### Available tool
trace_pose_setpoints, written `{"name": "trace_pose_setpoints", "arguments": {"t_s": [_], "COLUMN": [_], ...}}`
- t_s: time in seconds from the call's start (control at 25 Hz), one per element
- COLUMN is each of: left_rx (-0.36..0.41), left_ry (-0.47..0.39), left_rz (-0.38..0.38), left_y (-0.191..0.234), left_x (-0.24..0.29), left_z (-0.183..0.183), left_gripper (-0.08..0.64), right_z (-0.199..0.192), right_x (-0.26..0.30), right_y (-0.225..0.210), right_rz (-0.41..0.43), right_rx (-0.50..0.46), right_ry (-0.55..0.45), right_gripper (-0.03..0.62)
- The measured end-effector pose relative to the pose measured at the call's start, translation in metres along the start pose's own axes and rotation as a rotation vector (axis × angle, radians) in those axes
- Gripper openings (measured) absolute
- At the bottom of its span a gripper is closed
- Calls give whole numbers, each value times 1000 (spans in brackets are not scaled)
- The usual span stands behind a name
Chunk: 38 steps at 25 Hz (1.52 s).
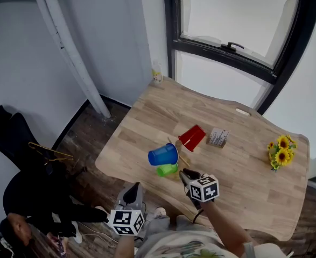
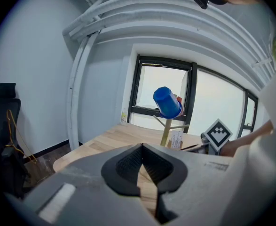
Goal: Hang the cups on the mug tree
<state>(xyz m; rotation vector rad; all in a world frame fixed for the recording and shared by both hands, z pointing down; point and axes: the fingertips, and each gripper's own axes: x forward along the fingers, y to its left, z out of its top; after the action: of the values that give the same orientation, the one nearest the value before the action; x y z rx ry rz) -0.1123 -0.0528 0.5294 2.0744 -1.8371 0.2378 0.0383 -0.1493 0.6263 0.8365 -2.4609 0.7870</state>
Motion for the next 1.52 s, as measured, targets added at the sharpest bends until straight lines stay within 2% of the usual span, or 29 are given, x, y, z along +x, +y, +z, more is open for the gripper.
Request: {"name": "trace_pose_setpoints", "arguments": {"t_s": [0.12, 0.2, 0.44, 1.08, 1.52], "left_rx": [5, 11, 30, 116, 152], "left_ry": [1, 3, 3, -12, -19], "left_rz": [-28, -50, -132, -374, -466], "left_y": [-8, -15, -42, -128, -162], "left_x": [6, 11, 25, 50, 54], "left_z": [1, 2, 6, 26, 32], "left_gripper": [5, 5, 5, 5, 5], "right_z": [7, 12, 24, 49, 56], "right_x": [-15, -26, -60, -125, -145], "right_y": [7, 13, 33, 52, 49], "right_rz": [-34, -54, -80, -158, -199], "right_rx": [-106, -173, -291, -278, -268], "right_ry": [-35, -63, -138, -273, -308], "right_gripper": [42, 1, 0, -2, -2]}}
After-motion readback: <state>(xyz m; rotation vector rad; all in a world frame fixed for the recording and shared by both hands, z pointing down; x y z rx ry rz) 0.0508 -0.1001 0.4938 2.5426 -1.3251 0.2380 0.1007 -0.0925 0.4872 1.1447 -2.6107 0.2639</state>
